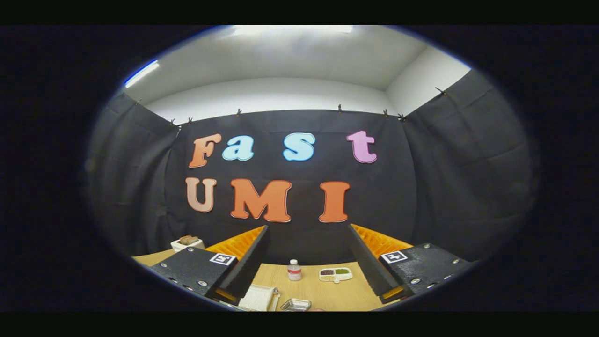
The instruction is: Take the plate from the dish rack, then take the spoon from the basket and place it into the plate.
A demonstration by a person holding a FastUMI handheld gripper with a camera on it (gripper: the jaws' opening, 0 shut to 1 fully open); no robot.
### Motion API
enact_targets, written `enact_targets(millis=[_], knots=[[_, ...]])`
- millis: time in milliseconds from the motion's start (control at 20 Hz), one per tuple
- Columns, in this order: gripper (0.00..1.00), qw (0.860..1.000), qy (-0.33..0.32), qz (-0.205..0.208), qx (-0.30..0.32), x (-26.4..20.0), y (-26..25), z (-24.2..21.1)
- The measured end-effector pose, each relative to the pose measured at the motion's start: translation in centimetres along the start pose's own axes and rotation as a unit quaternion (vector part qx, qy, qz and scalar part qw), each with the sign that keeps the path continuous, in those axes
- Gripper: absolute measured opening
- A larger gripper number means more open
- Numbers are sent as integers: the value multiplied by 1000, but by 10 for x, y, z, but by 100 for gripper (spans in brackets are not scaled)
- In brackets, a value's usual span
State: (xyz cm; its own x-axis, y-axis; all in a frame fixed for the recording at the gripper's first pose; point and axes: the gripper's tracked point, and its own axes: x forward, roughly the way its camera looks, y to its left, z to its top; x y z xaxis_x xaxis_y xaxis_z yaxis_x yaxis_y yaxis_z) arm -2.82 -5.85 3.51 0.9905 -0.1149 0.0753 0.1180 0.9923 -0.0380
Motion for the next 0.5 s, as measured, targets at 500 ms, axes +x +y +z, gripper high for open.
enact_targets(millis=[500], knots=[[97, 999, -13, -27, -15, 6, 2, 11]])
